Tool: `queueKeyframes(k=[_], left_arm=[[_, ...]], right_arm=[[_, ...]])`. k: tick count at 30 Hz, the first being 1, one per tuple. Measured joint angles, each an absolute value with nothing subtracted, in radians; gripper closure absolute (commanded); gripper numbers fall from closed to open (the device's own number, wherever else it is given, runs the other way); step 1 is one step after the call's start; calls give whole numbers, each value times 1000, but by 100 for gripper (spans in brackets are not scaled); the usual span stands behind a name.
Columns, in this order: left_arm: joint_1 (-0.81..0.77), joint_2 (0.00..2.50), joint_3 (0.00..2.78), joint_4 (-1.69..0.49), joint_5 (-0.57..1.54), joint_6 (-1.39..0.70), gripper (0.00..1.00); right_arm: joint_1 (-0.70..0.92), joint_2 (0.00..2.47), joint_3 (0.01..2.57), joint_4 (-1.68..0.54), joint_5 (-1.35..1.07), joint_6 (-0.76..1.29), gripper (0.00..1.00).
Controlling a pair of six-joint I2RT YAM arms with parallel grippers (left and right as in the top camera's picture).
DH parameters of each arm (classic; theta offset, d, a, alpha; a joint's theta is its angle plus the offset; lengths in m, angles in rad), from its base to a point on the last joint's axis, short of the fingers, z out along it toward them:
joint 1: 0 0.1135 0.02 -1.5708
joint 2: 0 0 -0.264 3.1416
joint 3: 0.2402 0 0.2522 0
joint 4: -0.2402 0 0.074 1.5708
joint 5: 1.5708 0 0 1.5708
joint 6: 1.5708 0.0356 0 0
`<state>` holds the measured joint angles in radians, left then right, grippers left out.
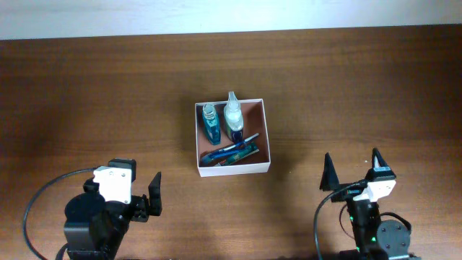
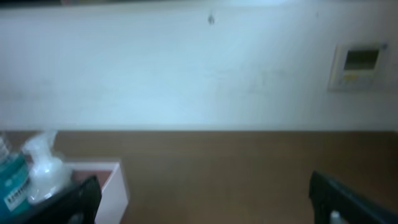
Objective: Pack container
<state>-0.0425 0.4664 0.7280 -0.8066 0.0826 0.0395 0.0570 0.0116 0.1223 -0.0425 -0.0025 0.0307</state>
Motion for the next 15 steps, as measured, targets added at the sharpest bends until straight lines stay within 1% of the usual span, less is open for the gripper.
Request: queueKeyframes(k=[2,7,15], left_arm=[[-43,466,728,-806,83,39,1],[-43,466,728,-806,83,39,1],[-43,466,728,-807,83,39,1]], right_arm=[[43,12,46,40,-6,23,1],[39,13,10,-72,-13,-9,1],[39,12,10,-72,-17,-12,1]])
